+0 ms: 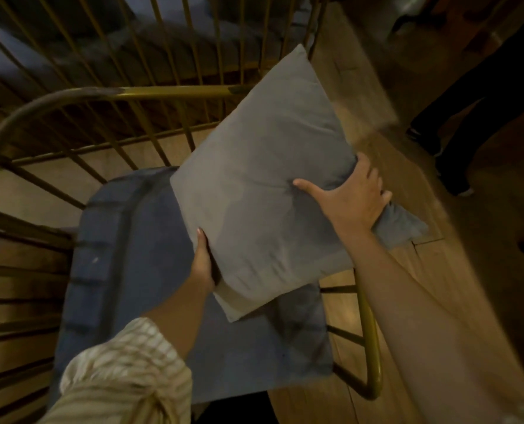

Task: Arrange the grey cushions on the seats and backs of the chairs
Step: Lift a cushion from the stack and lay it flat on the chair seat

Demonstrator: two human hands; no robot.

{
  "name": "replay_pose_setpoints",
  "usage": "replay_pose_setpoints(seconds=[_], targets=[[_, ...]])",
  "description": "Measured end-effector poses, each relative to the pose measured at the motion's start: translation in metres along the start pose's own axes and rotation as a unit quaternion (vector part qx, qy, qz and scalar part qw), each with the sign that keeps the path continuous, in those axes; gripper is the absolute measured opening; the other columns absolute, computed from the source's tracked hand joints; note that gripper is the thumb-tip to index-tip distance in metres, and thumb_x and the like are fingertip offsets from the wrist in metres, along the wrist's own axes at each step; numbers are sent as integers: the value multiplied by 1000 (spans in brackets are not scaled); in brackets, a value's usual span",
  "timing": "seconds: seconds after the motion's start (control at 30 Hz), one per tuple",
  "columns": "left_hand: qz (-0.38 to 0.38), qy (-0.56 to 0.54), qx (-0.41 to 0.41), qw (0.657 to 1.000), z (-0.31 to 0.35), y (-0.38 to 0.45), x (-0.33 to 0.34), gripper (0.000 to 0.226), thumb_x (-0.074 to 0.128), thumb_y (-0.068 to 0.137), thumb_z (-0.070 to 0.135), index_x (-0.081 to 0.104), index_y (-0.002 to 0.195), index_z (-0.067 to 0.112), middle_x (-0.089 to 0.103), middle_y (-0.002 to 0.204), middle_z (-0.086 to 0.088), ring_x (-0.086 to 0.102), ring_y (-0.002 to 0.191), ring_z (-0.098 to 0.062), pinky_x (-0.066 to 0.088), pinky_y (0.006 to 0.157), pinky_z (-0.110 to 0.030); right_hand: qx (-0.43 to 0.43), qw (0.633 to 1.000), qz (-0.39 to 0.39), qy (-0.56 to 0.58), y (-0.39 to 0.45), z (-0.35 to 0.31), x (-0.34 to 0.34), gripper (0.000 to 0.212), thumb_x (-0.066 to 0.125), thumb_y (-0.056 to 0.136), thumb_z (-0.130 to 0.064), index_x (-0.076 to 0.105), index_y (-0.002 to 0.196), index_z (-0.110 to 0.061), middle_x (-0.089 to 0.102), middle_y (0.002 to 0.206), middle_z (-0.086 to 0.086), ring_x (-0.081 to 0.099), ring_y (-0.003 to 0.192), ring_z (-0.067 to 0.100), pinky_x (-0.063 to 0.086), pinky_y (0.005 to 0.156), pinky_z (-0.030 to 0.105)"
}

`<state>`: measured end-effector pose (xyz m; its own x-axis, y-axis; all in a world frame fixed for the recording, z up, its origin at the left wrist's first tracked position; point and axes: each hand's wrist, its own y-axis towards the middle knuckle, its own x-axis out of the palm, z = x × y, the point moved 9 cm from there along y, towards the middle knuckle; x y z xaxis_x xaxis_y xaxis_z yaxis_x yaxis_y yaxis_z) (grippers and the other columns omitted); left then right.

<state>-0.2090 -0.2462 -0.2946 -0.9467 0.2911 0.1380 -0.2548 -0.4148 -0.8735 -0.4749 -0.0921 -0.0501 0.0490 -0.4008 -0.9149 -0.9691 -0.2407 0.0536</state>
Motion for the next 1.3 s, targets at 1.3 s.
replay_pose_setpoints(seconds=[1.3], targets=[[227, 395, 116, 883, 19, -84, -279, 93, 51, 79, 78, 41, 141, 10, 43, 145, -16, 41, 133, -41, 33, 111, -57, 168, 969, -171, 65, -280, 88, 137, 97, 54, 76, -80, 38, 143, -11, 48, 145, 13, 41, 136, 38, 17, 115, 58]])
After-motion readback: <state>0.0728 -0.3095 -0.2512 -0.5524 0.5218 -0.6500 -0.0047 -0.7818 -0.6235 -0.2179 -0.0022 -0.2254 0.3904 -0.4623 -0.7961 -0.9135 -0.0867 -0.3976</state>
